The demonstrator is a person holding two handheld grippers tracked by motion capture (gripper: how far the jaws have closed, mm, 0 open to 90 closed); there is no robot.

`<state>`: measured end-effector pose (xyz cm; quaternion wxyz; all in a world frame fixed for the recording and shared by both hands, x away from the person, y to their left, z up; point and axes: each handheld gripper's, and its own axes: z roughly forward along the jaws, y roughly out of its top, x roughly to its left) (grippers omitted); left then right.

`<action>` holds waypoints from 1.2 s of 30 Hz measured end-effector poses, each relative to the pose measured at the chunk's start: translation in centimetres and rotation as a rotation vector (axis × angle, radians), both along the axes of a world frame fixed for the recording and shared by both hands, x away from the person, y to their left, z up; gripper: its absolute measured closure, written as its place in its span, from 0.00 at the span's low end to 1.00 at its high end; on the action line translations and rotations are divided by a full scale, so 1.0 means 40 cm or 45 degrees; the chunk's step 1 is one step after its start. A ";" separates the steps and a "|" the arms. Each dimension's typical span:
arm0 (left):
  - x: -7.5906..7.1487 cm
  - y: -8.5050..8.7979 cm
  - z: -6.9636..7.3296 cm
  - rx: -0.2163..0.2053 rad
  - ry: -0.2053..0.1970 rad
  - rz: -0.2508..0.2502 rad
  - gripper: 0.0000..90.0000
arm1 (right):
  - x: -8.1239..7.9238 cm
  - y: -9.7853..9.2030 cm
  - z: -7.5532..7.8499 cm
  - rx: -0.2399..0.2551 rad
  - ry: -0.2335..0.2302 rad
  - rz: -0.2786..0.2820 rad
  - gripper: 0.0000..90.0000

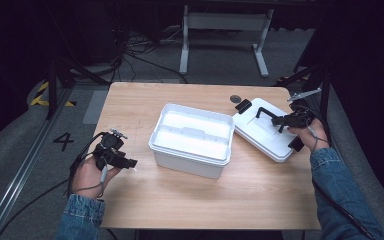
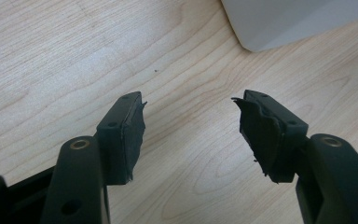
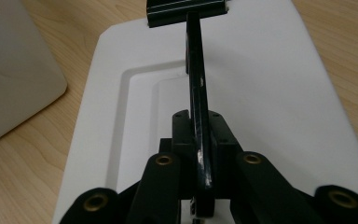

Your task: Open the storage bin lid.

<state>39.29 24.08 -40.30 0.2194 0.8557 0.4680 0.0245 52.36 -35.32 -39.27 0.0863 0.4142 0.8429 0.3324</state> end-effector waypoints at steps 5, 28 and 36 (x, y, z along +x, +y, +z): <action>0.000 0.000 -0.001 0.000 0.001 0.001 0.45 | -0.001 0.001 -0.018 -0.002 0.010 0.005 0.94; 0.002 -0.002 -0.006 0.006 0.006 -0.006 0.45 | 0.003 -0.008 -0.099 0.040 0.104 -0.012 0.92; 0.007 -0.003 -0.005 0.005 0.011 -0.010 0.45 | 0.010 -0.026 -0.088 0.096 0.102 -0.122 0.52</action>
